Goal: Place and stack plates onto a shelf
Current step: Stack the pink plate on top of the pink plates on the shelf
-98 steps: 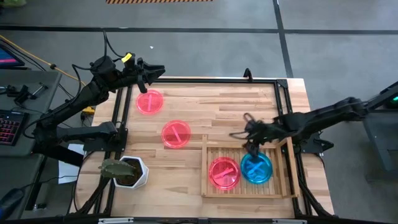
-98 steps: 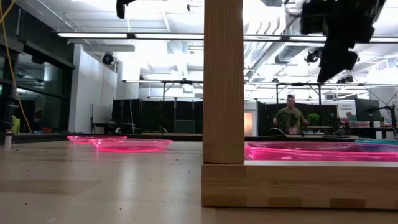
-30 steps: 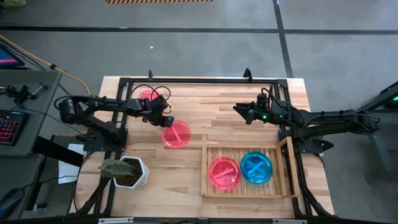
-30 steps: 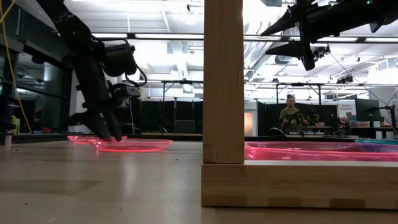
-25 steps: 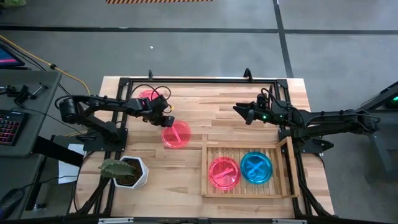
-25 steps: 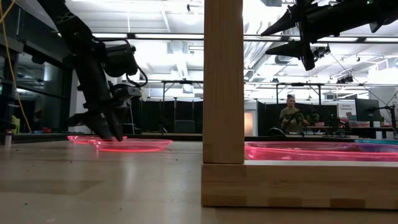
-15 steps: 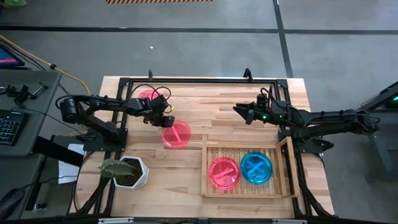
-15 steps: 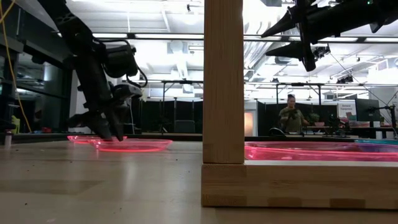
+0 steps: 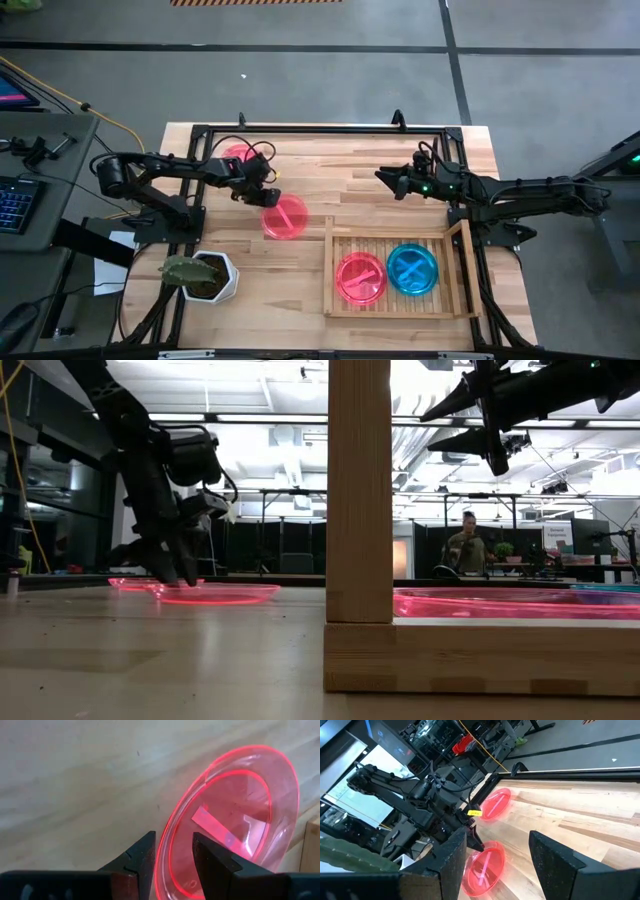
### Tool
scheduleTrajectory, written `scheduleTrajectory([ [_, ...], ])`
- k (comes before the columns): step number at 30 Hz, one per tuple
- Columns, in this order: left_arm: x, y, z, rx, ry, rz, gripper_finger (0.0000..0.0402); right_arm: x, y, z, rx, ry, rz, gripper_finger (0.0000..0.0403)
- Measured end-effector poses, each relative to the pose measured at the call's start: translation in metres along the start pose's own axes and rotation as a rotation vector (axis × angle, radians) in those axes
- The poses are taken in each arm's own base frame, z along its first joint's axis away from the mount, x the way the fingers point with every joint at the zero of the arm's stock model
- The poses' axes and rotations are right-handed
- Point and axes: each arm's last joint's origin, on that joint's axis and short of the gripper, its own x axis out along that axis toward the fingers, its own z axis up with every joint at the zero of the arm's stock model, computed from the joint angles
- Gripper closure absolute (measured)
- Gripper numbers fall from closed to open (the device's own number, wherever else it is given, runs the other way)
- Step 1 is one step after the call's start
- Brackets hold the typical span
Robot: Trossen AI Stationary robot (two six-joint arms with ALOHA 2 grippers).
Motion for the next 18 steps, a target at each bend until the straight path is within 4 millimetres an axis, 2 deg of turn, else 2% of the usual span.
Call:
scheduleTrajectory([
  [18,0.007,-0.009,-0.013,0.075,-0.015,0.054,0.0280,0.000,0.000,0.000,0.002,-0.001,-0.003,0.0201],
])
